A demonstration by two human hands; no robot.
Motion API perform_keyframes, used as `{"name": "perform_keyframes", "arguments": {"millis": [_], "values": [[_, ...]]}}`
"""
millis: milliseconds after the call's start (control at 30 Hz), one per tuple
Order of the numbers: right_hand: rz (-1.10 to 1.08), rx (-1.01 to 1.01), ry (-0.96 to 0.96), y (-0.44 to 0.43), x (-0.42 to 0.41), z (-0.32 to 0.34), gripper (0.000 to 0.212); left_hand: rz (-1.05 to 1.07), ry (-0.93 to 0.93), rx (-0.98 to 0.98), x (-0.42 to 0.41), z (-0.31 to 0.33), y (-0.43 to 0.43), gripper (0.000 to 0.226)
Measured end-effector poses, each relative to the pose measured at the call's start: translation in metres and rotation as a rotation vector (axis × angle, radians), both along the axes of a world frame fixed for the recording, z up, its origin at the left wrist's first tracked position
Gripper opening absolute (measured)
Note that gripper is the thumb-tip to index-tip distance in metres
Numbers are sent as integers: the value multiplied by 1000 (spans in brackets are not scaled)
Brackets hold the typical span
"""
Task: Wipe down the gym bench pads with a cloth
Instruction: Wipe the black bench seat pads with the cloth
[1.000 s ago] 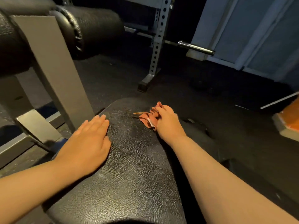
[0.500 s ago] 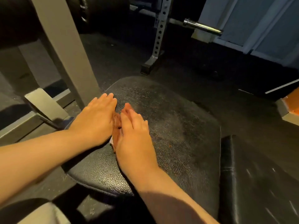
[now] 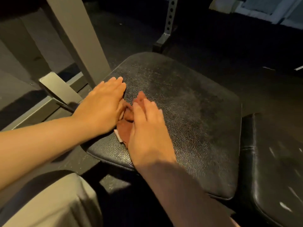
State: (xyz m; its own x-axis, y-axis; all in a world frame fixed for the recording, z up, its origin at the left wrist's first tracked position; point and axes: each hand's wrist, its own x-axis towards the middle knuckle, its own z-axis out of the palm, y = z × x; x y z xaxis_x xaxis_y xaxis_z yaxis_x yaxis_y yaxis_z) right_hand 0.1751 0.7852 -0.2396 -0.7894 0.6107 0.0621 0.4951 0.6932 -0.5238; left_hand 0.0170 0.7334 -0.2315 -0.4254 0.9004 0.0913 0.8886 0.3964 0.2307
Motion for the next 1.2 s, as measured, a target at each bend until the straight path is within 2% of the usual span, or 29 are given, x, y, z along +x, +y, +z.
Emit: {"name": "perform_keyframes", "arguments": {"millis": [133,200,267,333,400,467,567,633,700,767,833,933,1000,1133,1200], "values": [[118,-72,30,11,24,4,77,4,-3,0,1,3,1,67],[95,-33,-6,29,52,3,65,15,28,-16,2,2,4,61],[-20,21,-46,51,79,-1,59,29,76,-55,11,1,7,59],[-239,81,-90,65,92,-3,56,19,93,-106,28,0,12,68],[-398,61,-49,61,83,-1,59,-48,83,-130,49,-4,20,72],[-289,24,37,47,65,-3,66,-150,92,-118,60,-9,28,73],[-27,2,42,49,62,-5,59,-226,107,-122,56,-12,34,76],[-71,39,-25,80,80,-7,54,-221,80,-115,53,-12,34,71],[-258,89,-59,109,98,-7,51,-223,51,-118,54,-9,35,71],[-402,47,-48,113,99,-2,52,-226,40,-130,54,-7,37,73],[-338,29,-30,92,86,-2,51,-242,33,-111,51,-9,36,74],[-83,34,-38,59,73,1,49,-283,60,-62,43,-17,30,70],[7,39,-74,68,81,4,53,-316,90,-32,38,-21,27,65],[-248,67,-121,96,93,0,52,-343,71,-29,34,-25,28,62],[-300,95,-127,86,75,-3,64,-351,83,-36,34,-24,27,63]]}}
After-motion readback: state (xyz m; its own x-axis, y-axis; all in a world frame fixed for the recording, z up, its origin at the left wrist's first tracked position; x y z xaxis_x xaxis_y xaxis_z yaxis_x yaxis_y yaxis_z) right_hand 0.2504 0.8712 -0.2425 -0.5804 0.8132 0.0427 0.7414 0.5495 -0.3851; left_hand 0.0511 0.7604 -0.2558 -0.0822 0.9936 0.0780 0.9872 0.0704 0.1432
